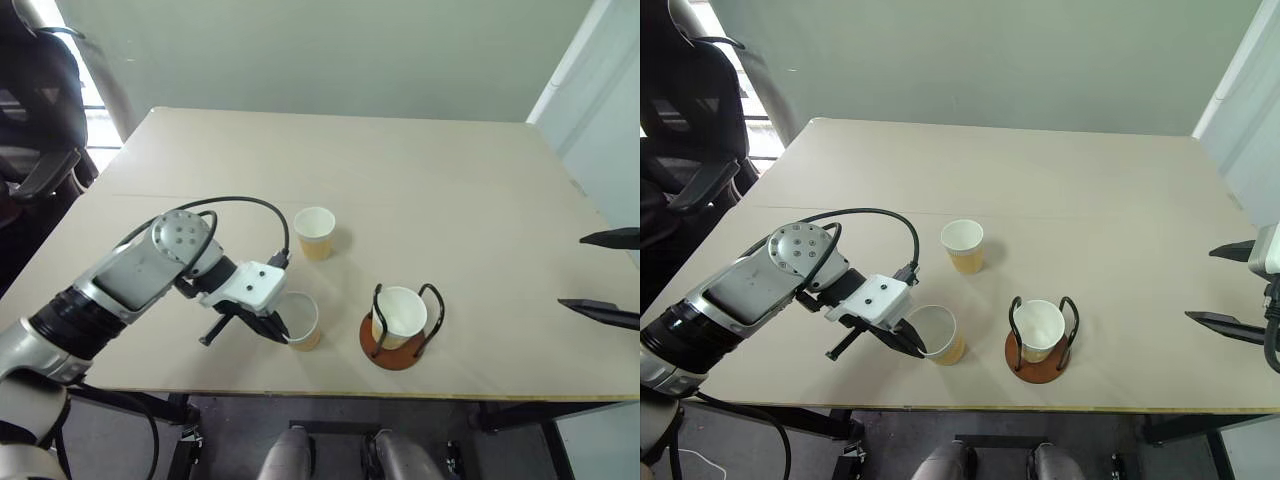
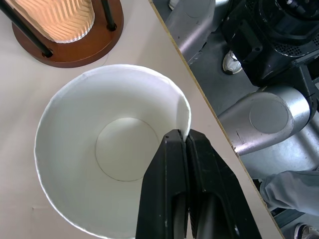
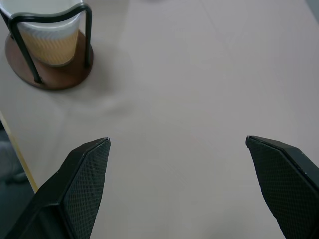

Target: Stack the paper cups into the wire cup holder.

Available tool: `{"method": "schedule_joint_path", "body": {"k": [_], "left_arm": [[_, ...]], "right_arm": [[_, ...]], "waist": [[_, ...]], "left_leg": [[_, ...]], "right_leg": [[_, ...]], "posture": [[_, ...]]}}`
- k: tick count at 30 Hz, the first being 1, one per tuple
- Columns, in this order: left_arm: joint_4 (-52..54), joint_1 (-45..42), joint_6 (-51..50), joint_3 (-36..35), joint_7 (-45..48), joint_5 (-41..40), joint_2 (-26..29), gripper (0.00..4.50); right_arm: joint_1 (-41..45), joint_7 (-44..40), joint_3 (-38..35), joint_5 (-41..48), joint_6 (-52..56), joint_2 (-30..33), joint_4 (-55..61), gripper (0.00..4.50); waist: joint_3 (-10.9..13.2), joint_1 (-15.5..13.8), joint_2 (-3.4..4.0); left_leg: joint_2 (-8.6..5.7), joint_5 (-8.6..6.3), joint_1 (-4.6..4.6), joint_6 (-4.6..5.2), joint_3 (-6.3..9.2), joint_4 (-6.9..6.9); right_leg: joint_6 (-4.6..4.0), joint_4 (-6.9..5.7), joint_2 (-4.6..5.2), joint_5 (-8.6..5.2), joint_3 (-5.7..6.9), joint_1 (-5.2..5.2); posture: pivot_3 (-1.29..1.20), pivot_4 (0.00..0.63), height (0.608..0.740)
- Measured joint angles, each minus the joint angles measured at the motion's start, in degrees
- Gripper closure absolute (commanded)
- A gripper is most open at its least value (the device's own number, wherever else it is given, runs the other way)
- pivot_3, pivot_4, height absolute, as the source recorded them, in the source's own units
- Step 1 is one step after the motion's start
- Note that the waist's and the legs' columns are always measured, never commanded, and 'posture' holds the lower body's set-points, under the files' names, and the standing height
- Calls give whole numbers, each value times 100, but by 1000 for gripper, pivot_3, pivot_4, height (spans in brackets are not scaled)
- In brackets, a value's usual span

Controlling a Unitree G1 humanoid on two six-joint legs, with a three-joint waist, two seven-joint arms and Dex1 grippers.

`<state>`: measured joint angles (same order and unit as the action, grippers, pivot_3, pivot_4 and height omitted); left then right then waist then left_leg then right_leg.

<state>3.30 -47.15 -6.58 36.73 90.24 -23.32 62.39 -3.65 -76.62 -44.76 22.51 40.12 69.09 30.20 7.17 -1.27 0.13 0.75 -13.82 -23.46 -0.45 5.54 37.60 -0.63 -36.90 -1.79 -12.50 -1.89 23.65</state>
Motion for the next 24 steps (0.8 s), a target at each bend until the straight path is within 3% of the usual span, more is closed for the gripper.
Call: {"method": "schedule_joint_path", "body": {"k": [4, 10, 12, 16, 24], "left_arm": [[-2, -191, -123, -81, 14, -324, -14, 4473], [-731, -1850, 168, -326, 22, -1297, -344, 4473], [-978, -2326, 397, -283, 22, -1624, -544, 4473], [-1340, -3084, 892, 202, 23, -2207, -868, 4473], [-1940, -3899, 1910, 1664, 26, -2515, -1526, 4473]], "right_arm": [[-164, -335, -481, 799, 483, -328, 488, 0], [701, -156, -1717, 2588, 1509, -209, 631, 0], [738, -43, -1867, 2798, 1670, -62, 644, 0], [550, 186, -1981, 2875, 1833, -80, 777, 0], [376, 501, -2391, 3431, 2131, -99, 1190, 0]], "waist": [[0, -25, 0], [2, -56, 2], [2, -57, 0], [4, -56, 3], [7, -66, 11]], "left_leg": [[-4, -2, -20, 4, 17, 22], [-14, -9, -48, 27, 14, 55], [-15, -10, -52, 32, 15, 57], [-25, -23, -57, 49, 11, 61], [-49, -44, -64, 64, 13, 62]], "right_leg": [[12, -1, -12, -9, 1, 1], [9, 11, -4, -5, -14, 7], [9, 16, -1, -6, -14, 6], [47, 17, 6, 3, -17, 7], [98, 9, 15, -25, -34, 8]], "posture": [[0, 150, 740], [0, 150, 740], [0, 150, 740], [0, 150, 740], [0, 150, 740]]}}
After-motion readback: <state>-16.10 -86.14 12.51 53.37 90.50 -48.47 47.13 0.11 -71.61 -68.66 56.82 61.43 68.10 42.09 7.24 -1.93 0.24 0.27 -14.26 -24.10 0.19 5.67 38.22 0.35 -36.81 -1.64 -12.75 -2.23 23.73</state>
